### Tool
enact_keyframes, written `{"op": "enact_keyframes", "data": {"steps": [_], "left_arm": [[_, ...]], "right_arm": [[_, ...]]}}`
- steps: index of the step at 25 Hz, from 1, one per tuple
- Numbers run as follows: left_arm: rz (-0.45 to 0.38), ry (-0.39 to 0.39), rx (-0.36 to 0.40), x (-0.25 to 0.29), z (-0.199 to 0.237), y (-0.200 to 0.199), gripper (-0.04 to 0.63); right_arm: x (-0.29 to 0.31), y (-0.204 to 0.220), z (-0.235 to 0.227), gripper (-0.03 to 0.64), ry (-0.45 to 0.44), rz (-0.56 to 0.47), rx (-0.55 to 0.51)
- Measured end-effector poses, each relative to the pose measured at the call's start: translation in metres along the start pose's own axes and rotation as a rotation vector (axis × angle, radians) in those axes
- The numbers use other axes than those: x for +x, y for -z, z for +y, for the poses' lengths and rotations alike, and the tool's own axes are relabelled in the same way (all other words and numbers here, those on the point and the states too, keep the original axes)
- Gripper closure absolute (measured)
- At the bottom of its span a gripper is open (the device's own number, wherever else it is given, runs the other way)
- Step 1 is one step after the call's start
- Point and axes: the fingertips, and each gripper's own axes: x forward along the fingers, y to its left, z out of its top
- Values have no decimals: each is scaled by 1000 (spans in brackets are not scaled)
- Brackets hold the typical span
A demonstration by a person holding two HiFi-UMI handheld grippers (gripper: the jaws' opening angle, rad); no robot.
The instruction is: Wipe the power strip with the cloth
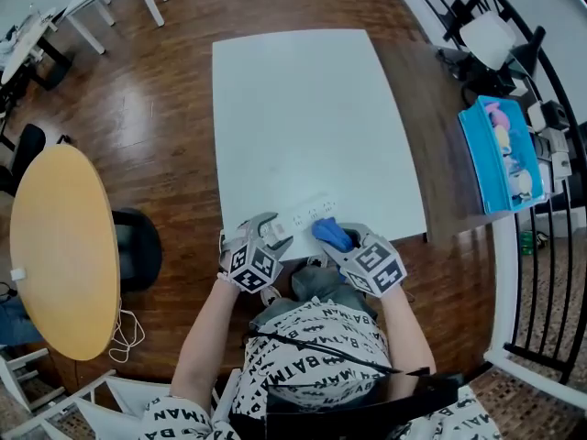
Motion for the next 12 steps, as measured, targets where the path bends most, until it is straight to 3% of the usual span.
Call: {"op": "enact_keyframes", "data": {"steps": [7, 10, 12], "left_arm": [[-9, -172, 144, -57, 12, -39, 310], [-36, -223, 245, -77, 8, -52, 310], [-77, -233, 268, -91, 5, -54, 310]], "right_arm": [[19, -75, 86, 483, -124, 1, -323], [31, -87, 120, 483, -121, 50, -497], [30, -91, 125, 482, -98, 50, -532]]}}
